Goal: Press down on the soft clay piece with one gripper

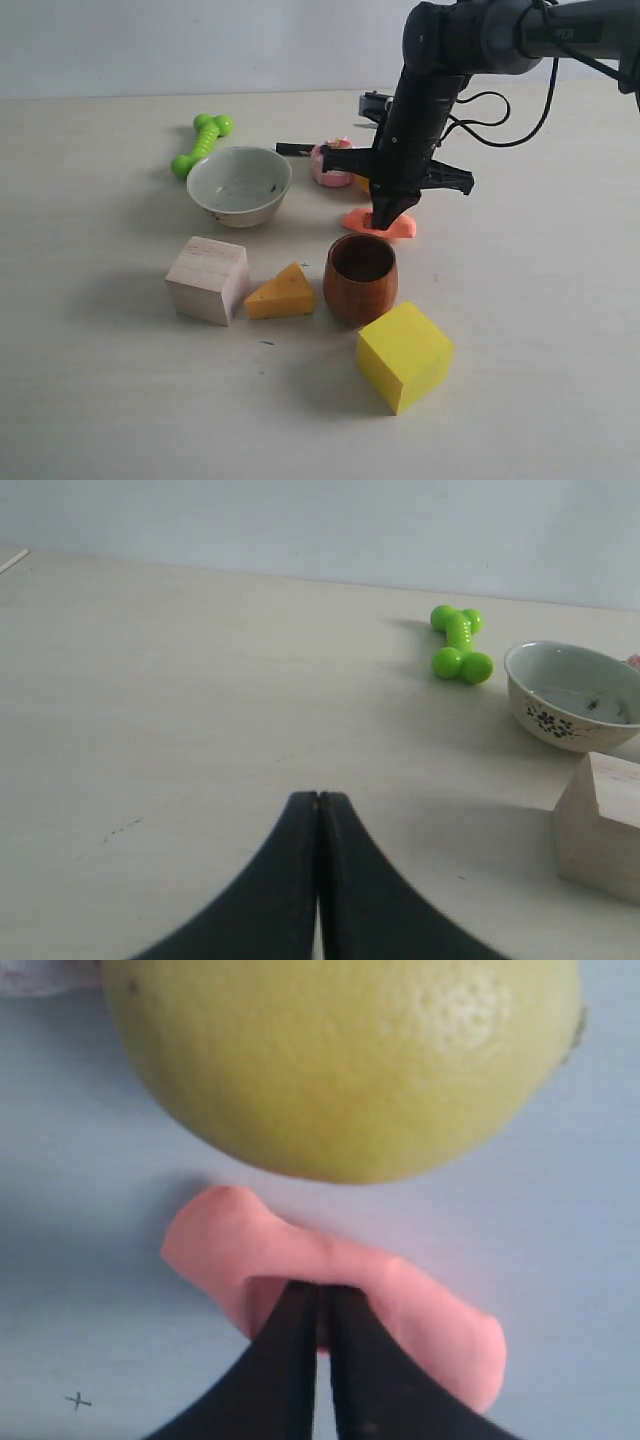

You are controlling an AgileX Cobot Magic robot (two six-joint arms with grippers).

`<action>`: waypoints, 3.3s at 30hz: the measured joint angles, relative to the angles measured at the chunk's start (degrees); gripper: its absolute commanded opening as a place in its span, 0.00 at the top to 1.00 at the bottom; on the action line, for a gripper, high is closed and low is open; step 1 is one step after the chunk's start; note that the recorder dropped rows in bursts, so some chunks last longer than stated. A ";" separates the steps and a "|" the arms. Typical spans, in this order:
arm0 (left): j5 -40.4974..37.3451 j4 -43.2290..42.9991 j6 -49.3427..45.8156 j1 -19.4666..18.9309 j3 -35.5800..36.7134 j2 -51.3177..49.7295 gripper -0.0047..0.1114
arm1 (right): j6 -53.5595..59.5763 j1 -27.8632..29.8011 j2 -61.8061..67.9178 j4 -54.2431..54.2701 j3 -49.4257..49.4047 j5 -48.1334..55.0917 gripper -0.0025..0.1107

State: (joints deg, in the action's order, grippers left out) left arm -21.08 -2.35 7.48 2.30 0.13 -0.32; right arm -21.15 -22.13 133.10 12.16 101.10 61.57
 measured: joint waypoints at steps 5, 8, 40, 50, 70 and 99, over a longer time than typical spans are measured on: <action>0.00 0.00 0.00 0.00 0.00 0.00 0.96 | 0.98 0.00 0.00 -0.06 0.00 0.13 0.98; 0.00 0.00 0.00 0.00 0.00 0.00 0.96 | 1.07 0.00 0.00 -0.06 0.00 0.22 0.98; 0.00 0.00 0.00 0.00 0.00 0.00 0.96 | 26.08 0.00 -47.23 4.13 -41.66 -37.07 0.98; 0.00 0.00 0.00 0.00 0.00 0.00 0.96 | 25.71 0.00 -57.31 7.16 -42.55 -35.84 0.98; 0.00 0.00 0.00 0.00 0.00 0.00 0.96 | 26.94 0.00 -62.49 1.69 -42.68 -34.00 0.98; 0.00 0.00 0.00 0.00 0.00 0.00 0.96 | 26.94 29.27 -110.25 -1.61 -74.82 -36.81 0.98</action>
State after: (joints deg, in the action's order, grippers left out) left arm -21.08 -2.35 7.48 2.30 0.13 -0.32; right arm 5.78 7.13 22.85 10.55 26.28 24.75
